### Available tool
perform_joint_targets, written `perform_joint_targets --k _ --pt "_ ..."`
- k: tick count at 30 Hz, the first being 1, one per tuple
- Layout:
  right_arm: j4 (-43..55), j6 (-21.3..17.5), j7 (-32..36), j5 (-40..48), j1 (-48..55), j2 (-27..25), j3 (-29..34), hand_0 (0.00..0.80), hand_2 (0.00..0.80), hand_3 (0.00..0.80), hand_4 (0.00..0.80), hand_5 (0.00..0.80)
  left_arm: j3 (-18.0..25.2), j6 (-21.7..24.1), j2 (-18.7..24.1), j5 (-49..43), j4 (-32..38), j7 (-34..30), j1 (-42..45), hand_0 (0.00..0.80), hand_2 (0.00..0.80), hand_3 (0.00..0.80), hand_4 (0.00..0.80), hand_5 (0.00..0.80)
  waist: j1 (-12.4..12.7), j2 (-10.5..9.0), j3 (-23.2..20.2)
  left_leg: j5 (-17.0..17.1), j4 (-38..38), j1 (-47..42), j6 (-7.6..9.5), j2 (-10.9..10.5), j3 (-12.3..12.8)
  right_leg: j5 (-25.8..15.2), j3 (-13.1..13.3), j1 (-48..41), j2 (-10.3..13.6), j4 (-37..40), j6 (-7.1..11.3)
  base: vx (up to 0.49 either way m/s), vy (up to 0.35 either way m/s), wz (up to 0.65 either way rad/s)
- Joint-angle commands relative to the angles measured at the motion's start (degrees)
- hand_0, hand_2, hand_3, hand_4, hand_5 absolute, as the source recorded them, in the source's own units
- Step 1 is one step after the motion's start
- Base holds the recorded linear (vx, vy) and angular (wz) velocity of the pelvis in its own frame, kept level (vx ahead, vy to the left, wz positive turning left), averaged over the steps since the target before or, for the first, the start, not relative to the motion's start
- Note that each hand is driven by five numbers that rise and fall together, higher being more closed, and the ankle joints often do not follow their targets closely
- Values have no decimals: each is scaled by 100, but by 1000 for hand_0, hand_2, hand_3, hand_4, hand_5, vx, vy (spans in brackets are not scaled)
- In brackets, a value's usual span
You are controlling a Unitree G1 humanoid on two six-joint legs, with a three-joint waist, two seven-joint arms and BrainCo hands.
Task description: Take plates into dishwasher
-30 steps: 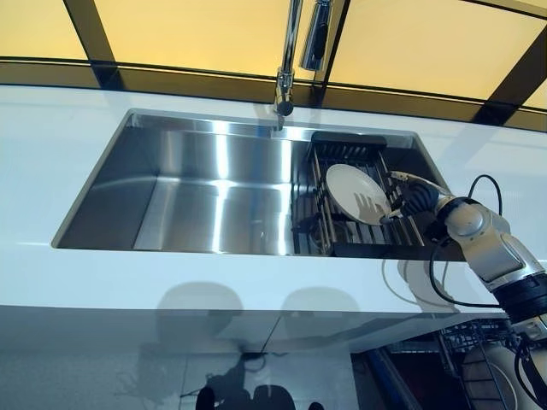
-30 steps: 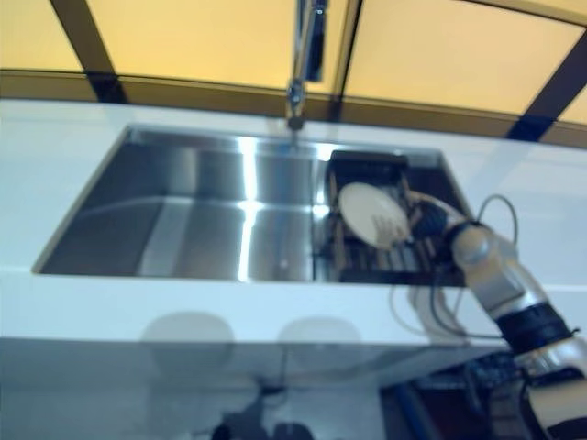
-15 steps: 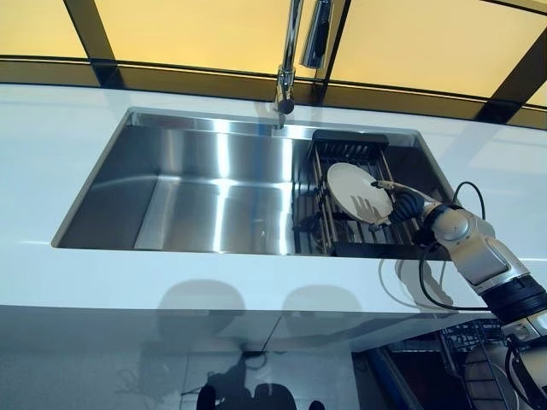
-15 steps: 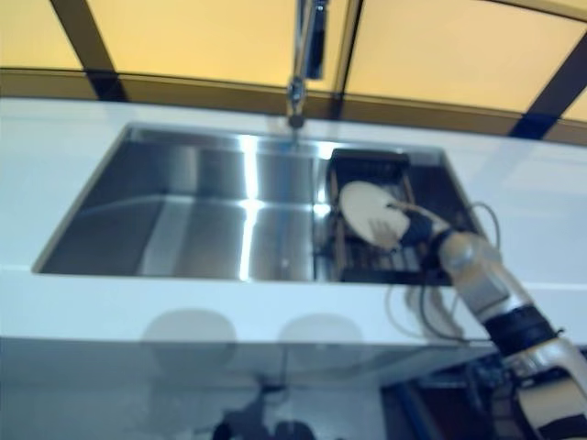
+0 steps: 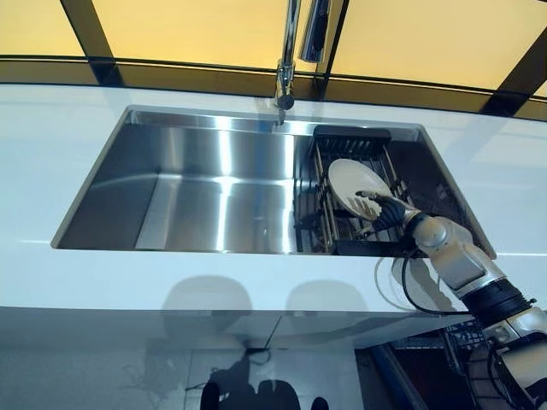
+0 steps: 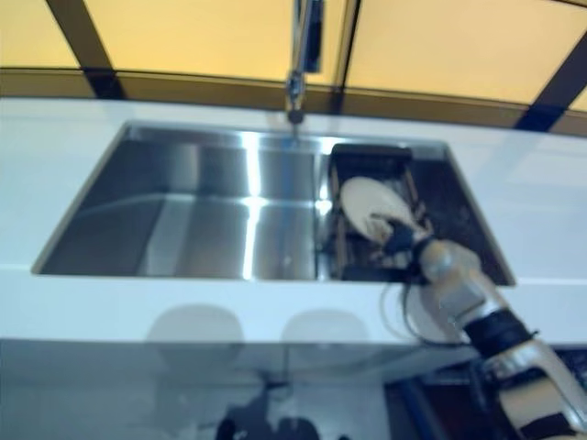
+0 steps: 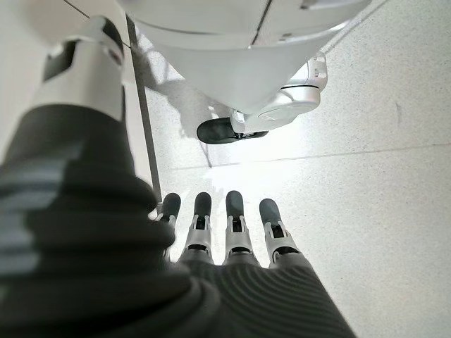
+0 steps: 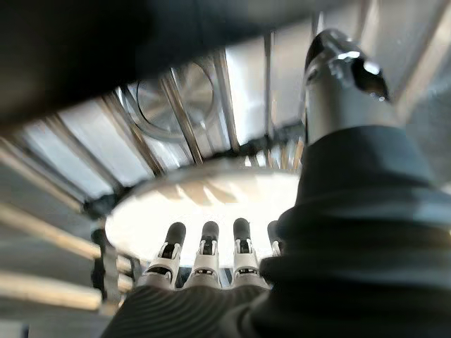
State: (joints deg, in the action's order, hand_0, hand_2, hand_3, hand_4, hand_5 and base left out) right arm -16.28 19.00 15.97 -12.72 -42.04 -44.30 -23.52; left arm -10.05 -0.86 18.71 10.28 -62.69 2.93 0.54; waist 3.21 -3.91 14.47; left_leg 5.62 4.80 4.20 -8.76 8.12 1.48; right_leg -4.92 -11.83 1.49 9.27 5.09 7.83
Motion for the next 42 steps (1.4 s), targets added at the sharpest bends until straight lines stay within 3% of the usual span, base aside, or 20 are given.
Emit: perform_joint_targets --k 1,10,11,12,13,14,17,23,35,42 --pt "-383 65 -531 -353 -560 -91 -212 0 0 0 0 0 -371 7 -30 117 -290 75 -344 0 0 0 0 0 219 -43 14 -76 20 -15 304 -270 71 -105 -41 -27 178 -40 67 0 0 0" --pt "-1982 630 -1421 -686 -1794 -50 -994 0 0 0 0 0 -729 65 -33 483 -167 41 -511 0 0 0 0 0 465 205 306 -20 20 309 311 -348 -38 -164 -116 278 224 -72 50 -78 29 5" --pt "-2214 756 -1541 -694 -2006 -46 -1143 125 125 125 125 125 -759 95 -38 525 -145 29 -521 0 0 0 0 0 501 255 361 -7 20 358 317 -367 -60 -176 -124 325 230 -79 47 -84 40 11" --pt "-2397 903 -1718 -698 -2134 -42 -1234 395 395 395 395 395 -792 99 -44 547 -116 26 -524 0 0 0 0 0 534 296 400 6 20 396 319 -379 -78 -190 -144 357 239 -80 49 -84 41 8" --pt "-2534 1002 -1896 -709 -2251 -53 -1320 555 555 555 555 555 -809 125 -45 559 -105 8 -519 0 0 0 0 0 556 330 423 14 20 425 319 -387 -89 -202 -163 383 247 -79 51 -72 33 4" --pt "-2670 1090 -2075 -719 -2377 -50 -1393 800 800 800 800 800 -837 148 -53 584 -85 12 -512 0 0 0 0 0 579 361 449 23 20 459 318 -392 -96 -211 -186 409 256 -76 55 -57 25 0" --pt "-3002 1252 -2375 -603 -2667 -57 -1489 800 800 800 800 800 -904 181 -71 655 -57 -9 -495 0 0 0 0 0 630 438 487 49 20 546 317 -429 -133 -223 -222 472 267 -67 56 -56 30 4" --pt "-3106 1177 -2680 -501 -2865 -184 -1557 800 800 800 800 800 -948 169 -75 652 2 -39 -497 0 0 0 0 0 665 474 474 67 20 601 322 -462 -182 -234 -282 513 288 -68 70 -15 8 3" --pt "-2604 755 -3327 -386 -2287 -415 -1077 800 800 800 800 800 -906 52 -63 417 -18 27 -435 0 0 0 0 0 540 326 177 -34 20 304 322 -386 -65 -198 -251 280 265 -52 98 29 -7 2" --pt "-2122 402 -3584 122 -1939 -621 -594 800 800 800 800 800 -811 33 -71 272 -25 55 -268 0 0 0 0 0 450 200 -56 -103 20 50 305 -305 28 -155 -188 57 219 -9 103 55 -4 0"
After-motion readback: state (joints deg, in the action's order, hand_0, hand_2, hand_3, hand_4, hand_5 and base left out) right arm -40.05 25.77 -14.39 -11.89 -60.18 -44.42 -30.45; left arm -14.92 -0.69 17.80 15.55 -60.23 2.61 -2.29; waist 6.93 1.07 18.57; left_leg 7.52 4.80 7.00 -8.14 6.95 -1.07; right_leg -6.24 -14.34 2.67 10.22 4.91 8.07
